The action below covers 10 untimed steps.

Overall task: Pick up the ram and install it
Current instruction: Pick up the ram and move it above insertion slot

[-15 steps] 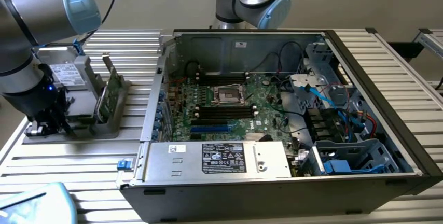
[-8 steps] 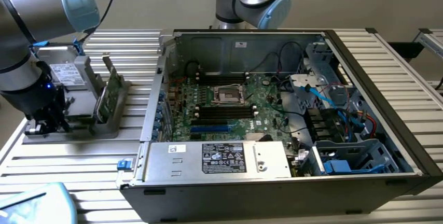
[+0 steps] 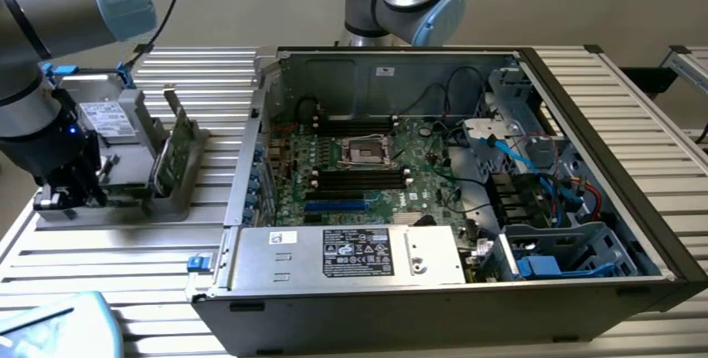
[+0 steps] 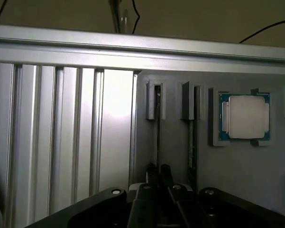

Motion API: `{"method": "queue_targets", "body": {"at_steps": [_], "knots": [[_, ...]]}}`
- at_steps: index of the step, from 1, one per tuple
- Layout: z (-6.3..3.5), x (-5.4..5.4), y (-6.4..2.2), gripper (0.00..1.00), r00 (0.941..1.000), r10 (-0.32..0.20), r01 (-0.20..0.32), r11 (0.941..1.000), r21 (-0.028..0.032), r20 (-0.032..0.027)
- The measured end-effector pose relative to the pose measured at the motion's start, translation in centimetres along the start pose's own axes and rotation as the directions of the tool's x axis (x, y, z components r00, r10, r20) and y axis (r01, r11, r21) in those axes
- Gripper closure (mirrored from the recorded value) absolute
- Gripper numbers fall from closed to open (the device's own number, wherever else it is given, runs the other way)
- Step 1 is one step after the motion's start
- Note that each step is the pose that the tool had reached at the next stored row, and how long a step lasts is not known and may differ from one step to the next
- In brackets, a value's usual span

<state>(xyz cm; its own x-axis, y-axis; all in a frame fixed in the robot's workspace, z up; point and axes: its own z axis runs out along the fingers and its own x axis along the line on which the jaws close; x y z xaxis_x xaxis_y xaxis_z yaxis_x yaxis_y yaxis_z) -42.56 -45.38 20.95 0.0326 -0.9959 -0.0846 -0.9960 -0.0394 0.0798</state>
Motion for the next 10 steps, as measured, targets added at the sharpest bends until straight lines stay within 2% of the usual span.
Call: {"method": "queue_targets", "body": {"at_steps": [5,10], "knots": [[-1.46,-0.1,0.12,0.85,1.0,0.001,-0.001,1.0,-0.0072,0.0004],[-3.52,-0.3,0.23,0.85,1.0,0.001,-0.001,0.9999,-0.0162,0.0007]]}}
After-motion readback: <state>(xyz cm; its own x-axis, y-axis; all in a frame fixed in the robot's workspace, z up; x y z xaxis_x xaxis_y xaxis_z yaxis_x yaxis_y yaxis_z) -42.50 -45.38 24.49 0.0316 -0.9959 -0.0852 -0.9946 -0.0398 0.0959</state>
